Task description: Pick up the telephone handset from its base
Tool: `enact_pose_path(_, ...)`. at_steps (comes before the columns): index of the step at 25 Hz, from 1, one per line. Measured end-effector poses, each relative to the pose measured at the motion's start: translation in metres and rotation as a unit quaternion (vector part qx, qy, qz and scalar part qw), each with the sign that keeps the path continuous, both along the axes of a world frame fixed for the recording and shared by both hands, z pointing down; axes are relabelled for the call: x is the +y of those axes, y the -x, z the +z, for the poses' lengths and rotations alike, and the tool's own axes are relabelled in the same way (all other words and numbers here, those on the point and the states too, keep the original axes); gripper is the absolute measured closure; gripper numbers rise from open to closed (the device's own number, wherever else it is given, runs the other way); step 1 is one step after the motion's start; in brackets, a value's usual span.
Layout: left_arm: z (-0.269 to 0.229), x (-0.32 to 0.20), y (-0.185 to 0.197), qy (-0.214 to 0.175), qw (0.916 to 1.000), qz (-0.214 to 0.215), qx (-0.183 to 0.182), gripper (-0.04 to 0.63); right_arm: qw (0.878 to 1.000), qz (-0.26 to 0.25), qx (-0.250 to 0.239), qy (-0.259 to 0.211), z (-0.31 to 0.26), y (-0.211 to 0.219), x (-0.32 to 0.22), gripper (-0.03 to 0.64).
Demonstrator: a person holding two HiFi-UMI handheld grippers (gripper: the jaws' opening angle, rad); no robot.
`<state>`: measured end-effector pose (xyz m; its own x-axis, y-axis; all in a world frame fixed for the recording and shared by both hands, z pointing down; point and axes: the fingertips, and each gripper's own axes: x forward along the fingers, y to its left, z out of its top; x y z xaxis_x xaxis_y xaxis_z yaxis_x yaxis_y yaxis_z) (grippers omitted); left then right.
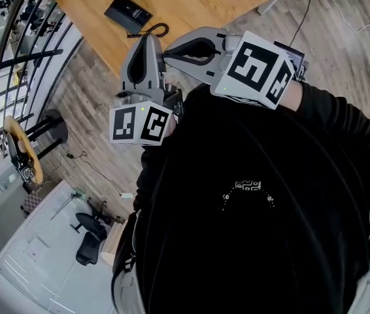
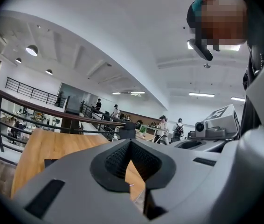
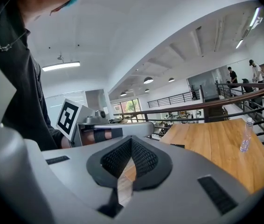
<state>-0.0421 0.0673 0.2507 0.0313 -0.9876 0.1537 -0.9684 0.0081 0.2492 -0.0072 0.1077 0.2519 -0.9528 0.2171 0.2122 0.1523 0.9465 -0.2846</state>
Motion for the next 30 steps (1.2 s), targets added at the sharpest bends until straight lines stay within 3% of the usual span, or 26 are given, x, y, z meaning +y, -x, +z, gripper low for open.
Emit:
enact_pose_path(10,0.004,0.019,0.07,0.003,0.9997,0.016,0.016,0.589,1.0,0.002,0.017,0.009,0.002,0.071,0.02,0.599)
enact_pose_path(15,0.011,0.028,0.083,0.003,0.9996,0.019,0.021,0.589,1.0,-0.007,0.029,-0.001,0.009,0.085,0.029,0.598)
enact_pose_path(22,0.024,0.054,0.121,0.013,0.9993,-0.001,0.034,0.59,0.997,-0.042,0.057,-0.002,0.021,0.122,0.054,0.598)
enact_pose_path(30,0.033,0.087,0.138,0.014,0.9982,-0.03,0.05,0.591,0.993,-0.099,0.068,-0.009,0.028,0.138,0.086,0.598)
